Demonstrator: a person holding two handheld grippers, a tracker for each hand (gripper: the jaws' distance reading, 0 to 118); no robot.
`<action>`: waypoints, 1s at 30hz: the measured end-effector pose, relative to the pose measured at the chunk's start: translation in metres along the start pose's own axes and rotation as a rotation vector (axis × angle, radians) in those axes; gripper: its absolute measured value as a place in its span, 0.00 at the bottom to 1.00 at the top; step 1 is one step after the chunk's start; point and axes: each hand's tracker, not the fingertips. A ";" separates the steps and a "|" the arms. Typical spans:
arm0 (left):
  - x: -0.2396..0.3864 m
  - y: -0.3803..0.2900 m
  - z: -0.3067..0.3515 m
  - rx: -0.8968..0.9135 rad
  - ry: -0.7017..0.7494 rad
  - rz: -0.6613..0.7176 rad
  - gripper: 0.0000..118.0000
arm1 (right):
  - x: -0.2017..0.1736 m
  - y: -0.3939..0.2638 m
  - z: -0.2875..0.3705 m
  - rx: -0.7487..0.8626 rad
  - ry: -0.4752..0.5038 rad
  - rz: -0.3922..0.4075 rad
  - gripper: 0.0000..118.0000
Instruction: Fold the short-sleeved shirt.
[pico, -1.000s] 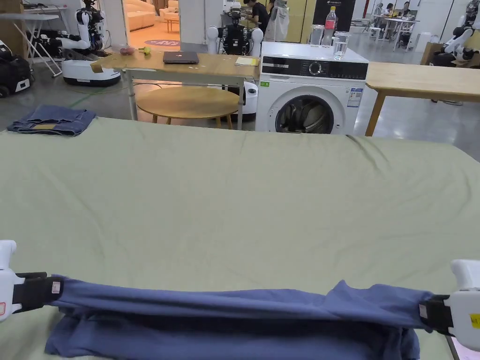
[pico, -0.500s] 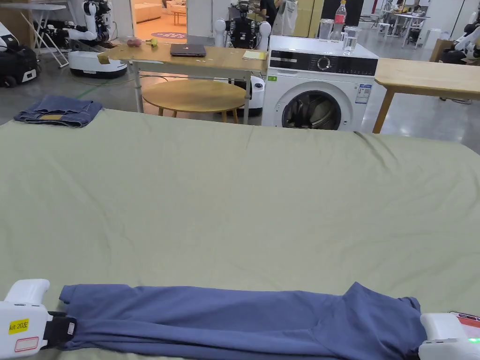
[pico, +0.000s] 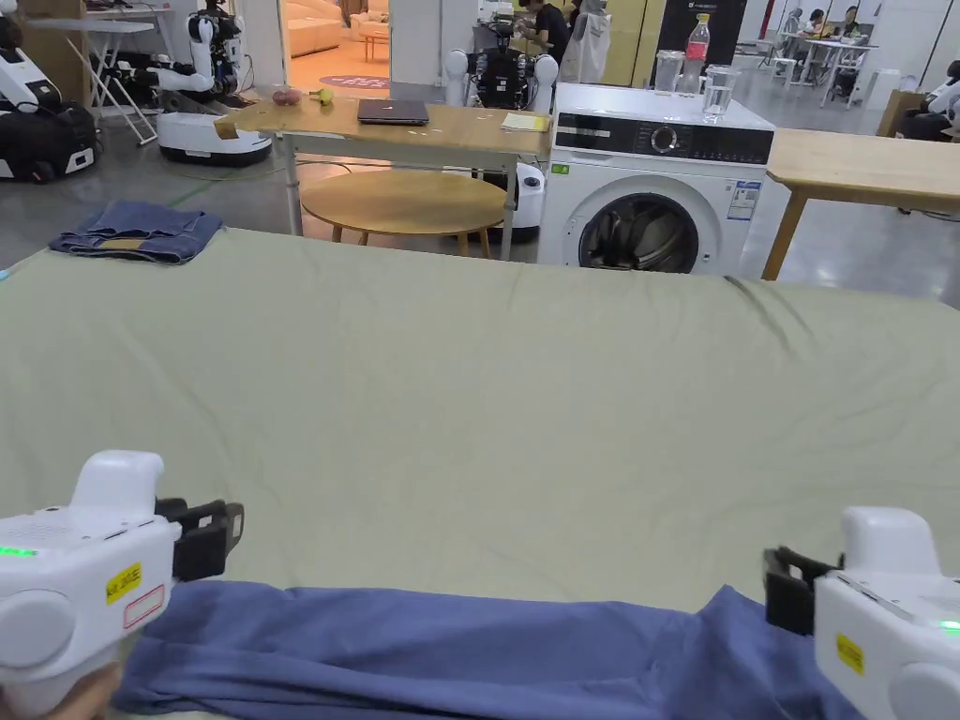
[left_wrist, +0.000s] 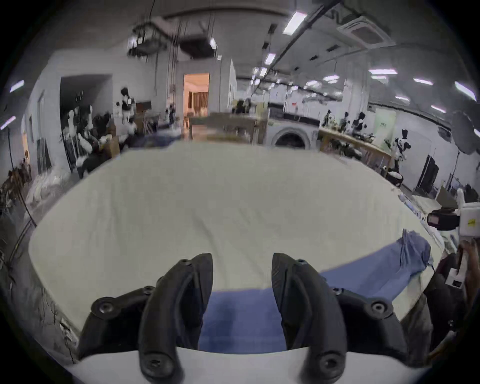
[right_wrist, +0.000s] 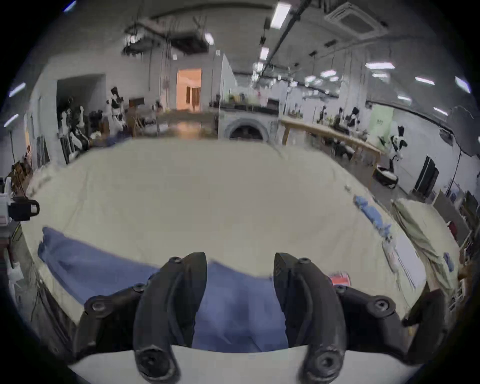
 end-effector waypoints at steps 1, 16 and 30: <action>0.007 0.002 -0.001 0.030 0.004 -0.001 0.37 | -0.008 0.001 0.000 0.045 0.001 -0.007 0.47; 0.046 0.020 0.011 0.232 0.070 -0.058 0.00 | -0.088 0.013 0.000 0.334 0.023 -0.060 0.00; -0.116 -0.022 0.005 -0.330 -0.265 0.399 0.38 | -0.096 0.008 -0.017 0.265 0.127 -0.014 0.00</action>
